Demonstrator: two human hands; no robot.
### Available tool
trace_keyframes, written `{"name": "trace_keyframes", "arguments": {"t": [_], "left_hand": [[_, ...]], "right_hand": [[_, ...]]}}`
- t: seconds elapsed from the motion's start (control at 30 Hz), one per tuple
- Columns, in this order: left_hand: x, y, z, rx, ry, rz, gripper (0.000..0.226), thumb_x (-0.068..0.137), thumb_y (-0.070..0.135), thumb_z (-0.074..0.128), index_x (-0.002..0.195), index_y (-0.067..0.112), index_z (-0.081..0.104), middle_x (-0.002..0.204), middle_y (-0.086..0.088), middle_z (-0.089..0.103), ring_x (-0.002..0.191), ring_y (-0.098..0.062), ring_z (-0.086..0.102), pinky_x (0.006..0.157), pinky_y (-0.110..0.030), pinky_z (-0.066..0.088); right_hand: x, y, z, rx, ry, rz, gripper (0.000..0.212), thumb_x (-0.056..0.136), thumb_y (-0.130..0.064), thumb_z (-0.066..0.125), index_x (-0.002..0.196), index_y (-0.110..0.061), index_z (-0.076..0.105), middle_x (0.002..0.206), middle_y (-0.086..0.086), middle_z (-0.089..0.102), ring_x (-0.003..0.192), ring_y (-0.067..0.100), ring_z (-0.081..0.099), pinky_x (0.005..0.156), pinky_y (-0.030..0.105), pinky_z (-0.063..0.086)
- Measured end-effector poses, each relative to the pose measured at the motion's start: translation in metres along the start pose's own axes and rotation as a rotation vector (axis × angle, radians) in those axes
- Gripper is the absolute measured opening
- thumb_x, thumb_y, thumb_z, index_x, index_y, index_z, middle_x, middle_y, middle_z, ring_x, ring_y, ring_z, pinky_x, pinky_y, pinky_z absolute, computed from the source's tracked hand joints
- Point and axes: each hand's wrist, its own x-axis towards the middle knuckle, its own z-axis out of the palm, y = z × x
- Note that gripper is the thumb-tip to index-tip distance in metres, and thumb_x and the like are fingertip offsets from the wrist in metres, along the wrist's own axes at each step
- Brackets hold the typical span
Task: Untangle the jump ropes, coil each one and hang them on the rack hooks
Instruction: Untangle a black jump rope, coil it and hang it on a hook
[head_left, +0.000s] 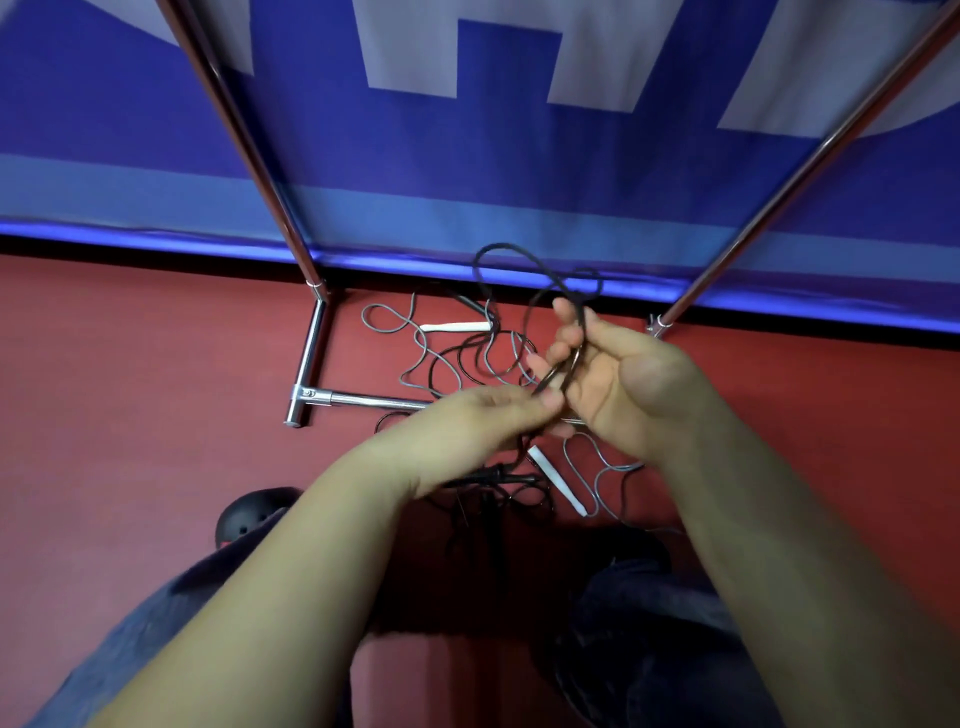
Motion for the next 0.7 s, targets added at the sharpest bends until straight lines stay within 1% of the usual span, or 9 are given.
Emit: {"name": "trace_keyframes", "arguments": {"t": [0.07,0.1,0.17,0.3,0.37,0.47,0.53,0.6,0.7], "left_hand": [[-0.002,-0.004,0.0,0.132,-0.033,0.07,0.014,0.094,0.024,0.055,0.095,0.017,0.068,0.085,0.006,0.071,0.08,-0.011,0.062,0.077,-0.019,0.044],[-0.007,-0.003,0.001,0.13,-0.019,0.089,0.015,0.096,0.016,0.051,0.09,0.017,0.065,0.075,0.006,0.068,0.067,-0.013,0.054,0.064,-0.02,0.04],[-0.006,0.0,0.003,0.053,0.027,0.1,0.023,0.099,0.011,0.044,0.085,0.014,0.061,0.063,0.004,0.064,0.057,-0.016,0.047,0.053,-0.022,0.035],[-0.004,0.011,-0.004,-0.318,0.173,0.135,0.025,0.1,0.012,0.037,0.087,0.008,0.058,0.059,0.001,0.064,0.059,-0.011,0.067,0.061,-0.024,0.056],[-0.004,0.016,-0.009,-0.499,0.193,0.177,0.024,0.1,0.013,0.037,0.092,0.007,0.059,0.061,0.001,0.066,0.06,-0.011,0.068,0.063,-0.025,0.057],[-0.007,0.023,-0.011,-0.674,0.234,0.211,0.023,0.1,0.013,0.037,0.089,0.008,0.057,0.06,0.001,0.066,0.059,-0.011,0.068,0.052,-0.023,0.056],[-0.007,0.024,-0.01,-0.689,0.273,0.247,0.023,0.1,0.013,0.037,0.089,0.009,0.057,0.061,0.001,0.067,0.061,-0.011,0.069,0.051,-0.021,0.055],[-0.006,0.023,-0.011,-0.662,0.346,0.284,0.023,0.1,0.014,0.037,0.091,0.01,0.058,0.063,0.002,0.069,0.064,-0.009,0.069,0.054,-0.021,0.056],[-0.004,0.022,-0.015,-0.681,0.493,0.337,0.023,0.1,0.012,0.038,0.091,0.012,0.059,0.065,0.004,0.071,0.065,-0.008,0.069,0.061,-0.02,0.057]], "right_hand": [[0.001,-0.003,-0.003,0.049,0.058,-0.036,0.027,0.099,-0.013,0.036,0.088,-0.007,0.059,0.05,-0.004,0.054,0.047,0.008,0.055,0.06,0.025,0.058],[0.001,-0.004,-0.004,0.04,0.073,-0.06,0.027,0.099,-0.012,0.036,0.089,-0.007,0.06,0.054,-0.002,0.057,0.051,0.009,0.059,0.061,0.026,0.058],[0.001,-0.003,-0.007,-0.142,0.087,-0.108,0.026,0.099,-0.013,0.037,0.092,-0.011,0.061,0.069,0.001,0.064,0.067,0.014,0.064,0.065,0.028,0.057],[-0.001,0.01,-0.003,-0.619,0.041,-0.06,0.027,0.099,-0.026,0.038,0.092,-0.019,0.062,0.083,-0.002,0.066,0.076,0.009,0.062,0.077,0.021,0.048],[-0.004,0.018,0.0,-0.671,-0.015,0.026,0.025,0.097,-0.032,0.041,0.091,-0.024,0.064,0.083,-0.005,0.067,0.073,0.006,0.062,0.08,0.02,0.048],[-0.008,0.027,0.0,-0.795,-0.159,0.061,0.022,0.097,-0.031,0.042,0.088,-0.029,0.062,0.078,-0.001,0.068,0.072,0.007,0.066,0.084,0.021,0.049],[-0.009,0.029,-0.001,-0.927,-0.235,0.012,0.022,0.098,-0.024,0.043,0.083,-0.026,0.059,0.069,0.001,0.065,0.072,0.014,0.063,0.089,0.031,0.046],[-0.008,0.029,-0.001,-0.975,-0.22,-0.03,0.026,0.098,-0.022,0.042,0.077,-0.022,0.058,0.061,0.0,0.059,0.066,0.016,0.058,0.082,0.033,0.046],[-0.005,0.026,-0.001,-0.989,-0.177,-0.042,0.027,0.099,-0.023,0.04,0.082,-0.018,0.061,0.061,-0.003,0.055,0.059,0.01,0.056,0.07,0.02,0.046]]}}
